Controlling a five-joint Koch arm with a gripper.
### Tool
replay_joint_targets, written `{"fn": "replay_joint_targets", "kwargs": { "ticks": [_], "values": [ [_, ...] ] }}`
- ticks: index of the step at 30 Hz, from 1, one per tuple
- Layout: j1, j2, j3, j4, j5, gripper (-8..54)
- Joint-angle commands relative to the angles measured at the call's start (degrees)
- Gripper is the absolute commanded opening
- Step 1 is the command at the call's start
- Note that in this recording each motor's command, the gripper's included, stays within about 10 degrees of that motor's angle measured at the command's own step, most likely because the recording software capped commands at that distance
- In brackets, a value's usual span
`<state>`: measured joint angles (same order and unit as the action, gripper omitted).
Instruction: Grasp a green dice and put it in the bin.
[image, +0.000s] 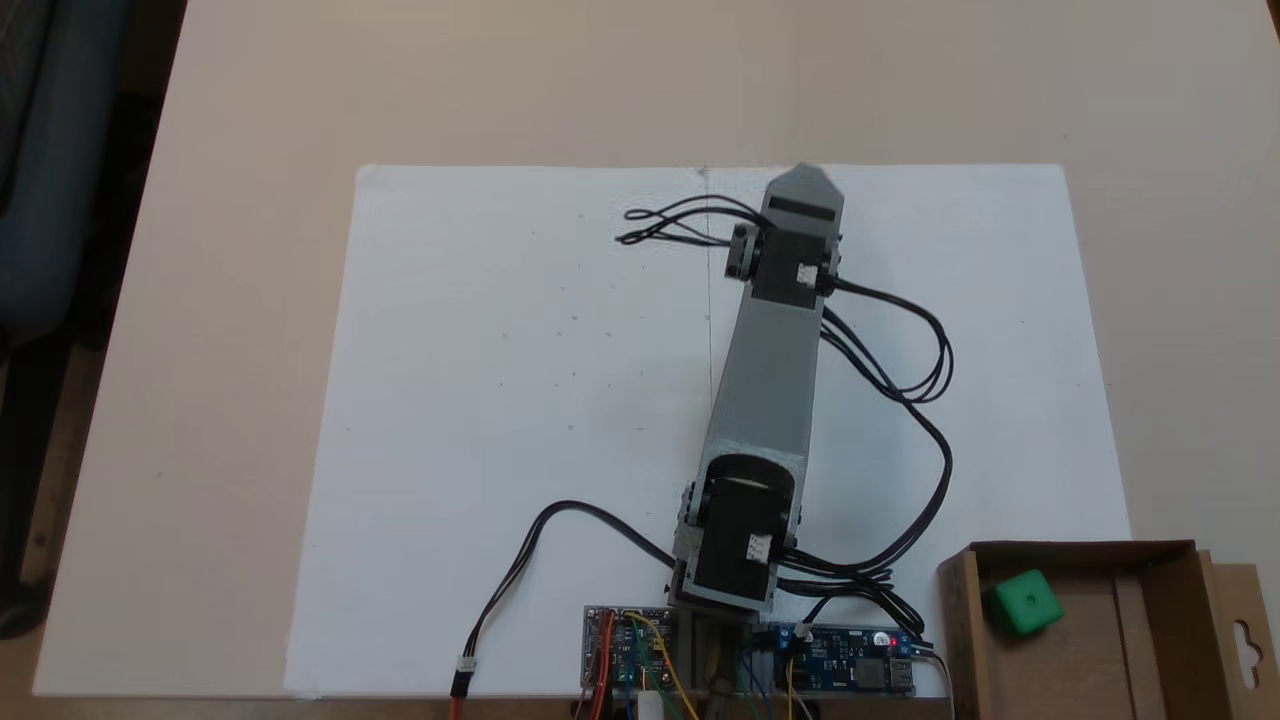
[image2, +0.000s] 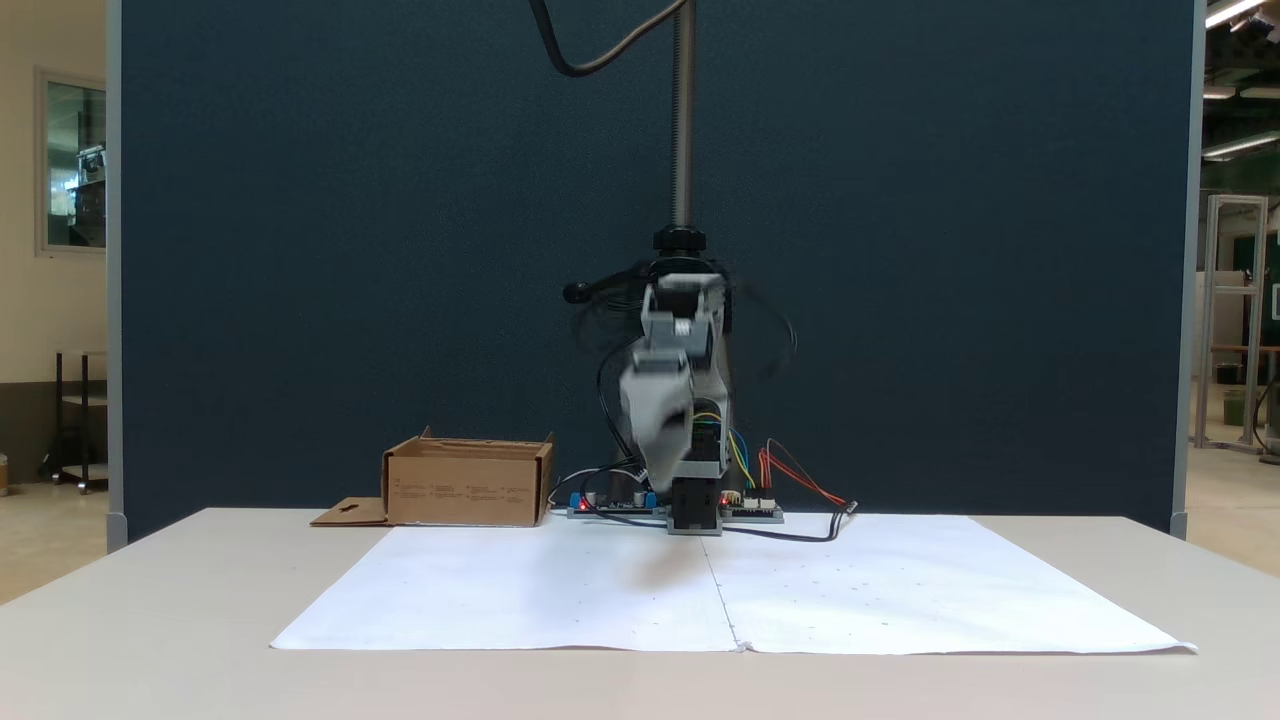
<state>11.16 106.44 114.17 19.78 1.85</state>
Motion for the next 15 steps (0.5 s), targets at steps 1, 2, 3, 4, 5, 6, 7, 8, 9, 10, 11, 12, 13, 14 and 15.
{"fn": "replay_joint_targets", "kwargs": {
  "ticks": [1,2,3,4,5,6,7,8,9,10,11,12,13,14,15],
  "values": [
    [-0.97,4.66,1.49,-9.47,2.29,43.9],
    [-1.93,5.98,3.60,-11.41,1.93,43.9],
    [-2.81,7.12,5.45,-13.60,1.93,43.9],
    [-3.43,8.44,7.29,-15.45,1.93,43.9],
    [-4.22,9.58,9.23,-18.00,1.93,43.8],
    [-4.66,10.81,11.25,-20.28,1.93,43.6],
    [-4.92,11.51,13.18,-22.48,1.93,43.2],
    [-5.19,12.57,15.21,-24.33,1.93,43.2],
    [-5.54,13.10,17.23,-26.35,1.93,43.2],
    [-6.06,14.15,19.34,-28.28,1.85,43.2],
    [-6.59,14.50,21.36,-30.30,1.76,43.2],
    [-7.21,15.21,23.38,-32.15,1.49,43.1],
    [-8.00,15.64,25.40,-34.26,0.70,43.1],
    [-8.61,16.08,27.07,-36.19,0.26,43.1],
    [-9.23,16.96,28.74,-37.95,-0.09,43.1]
  ]
}}
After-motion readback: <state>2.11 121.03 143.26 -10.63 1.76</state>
